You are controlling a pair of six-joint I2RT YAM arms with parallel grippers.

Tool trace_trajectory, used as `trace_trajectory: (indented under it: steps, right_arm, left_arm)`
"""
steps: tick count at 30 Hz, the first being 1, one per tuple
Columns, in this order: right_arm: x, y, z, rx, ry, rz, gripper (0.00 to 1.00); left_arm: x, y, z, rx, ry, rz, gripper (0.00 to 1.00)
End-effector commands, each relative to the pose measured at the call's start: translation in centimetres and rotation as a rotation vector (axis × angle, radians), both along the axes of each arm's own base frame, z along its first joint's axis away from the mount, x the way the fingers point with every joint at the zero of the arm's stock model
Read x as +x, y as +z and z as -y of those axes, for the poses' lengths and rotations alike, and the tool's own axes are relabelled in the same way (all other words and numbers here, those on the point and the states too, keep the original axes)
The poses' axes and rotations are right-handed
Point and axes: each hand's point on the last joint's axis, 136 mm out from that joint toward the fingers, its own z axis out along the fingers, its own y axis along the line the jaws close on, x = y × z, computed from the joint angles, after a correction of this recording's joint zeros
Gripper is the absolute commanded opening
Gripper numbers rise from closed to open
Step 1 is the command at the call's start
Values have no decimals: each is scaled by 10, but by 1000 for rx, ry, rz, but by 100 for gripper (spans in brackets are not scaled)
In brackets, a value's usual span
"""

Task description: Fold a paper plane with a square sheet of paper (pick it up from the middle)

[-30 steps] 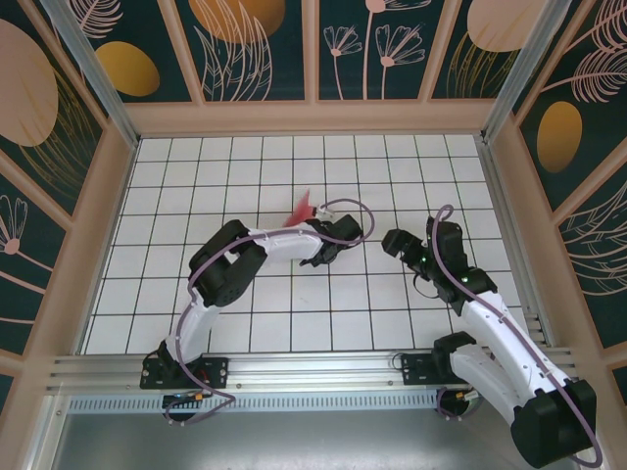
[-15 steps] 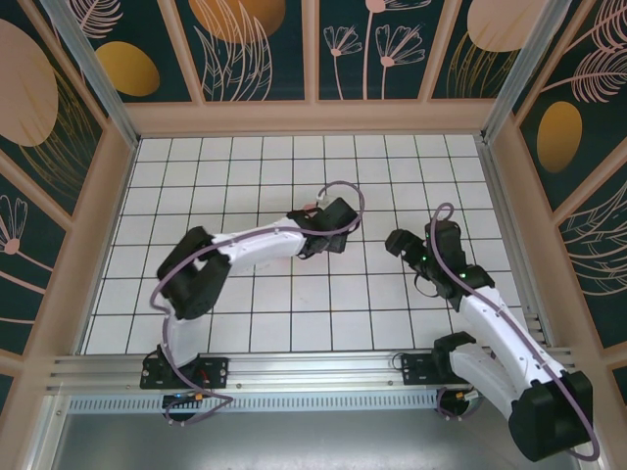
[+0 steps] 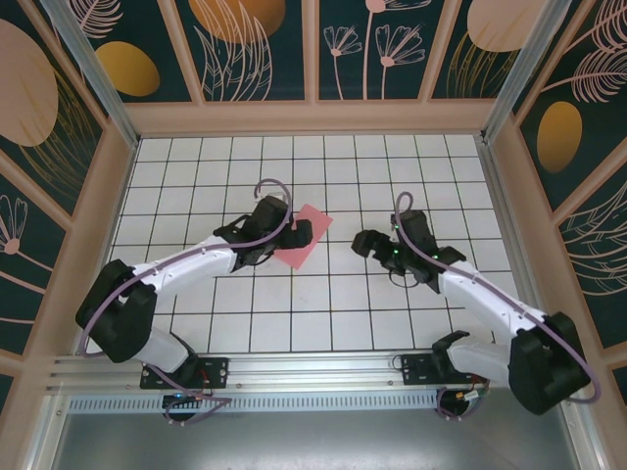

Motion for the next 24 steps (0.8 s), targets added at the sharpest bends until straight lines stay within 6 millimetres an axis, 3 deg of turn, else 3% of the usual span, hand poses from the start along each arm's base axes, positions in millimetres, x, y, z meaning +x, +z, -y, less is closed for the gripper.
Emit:
trace_trajectory:
  steps: [1, 4, 8, 13, 19, 24]
  right_arm:
    - [14, 15, -17, 2, -35, 33, 90]
    - [14, 11, -26, 1, -30, 11, 90]
    - [12, 2, -29, -7, -43, -24, 90]
    - [11, 3, -30, -12, -47, -35, 89]
    - [7, -11, -17, -67, -101, -73, 89]
    - [5, -19, -17, -43, -131, -103, 87]
  left_arm:
    - [11, -6, 14, -92, -47, -8, 91]
    - [22, -33, 9, -71, -25, -62, 83]
    - [29, -62, 17, -67, -43, -121, 78]
    - [25, -88, 14, -43, -14, -199, 79]
    - [1, -97, 20, -167, 29, -313, 78]
    - [-18, -85, 25, -279, 81, -325, 77]
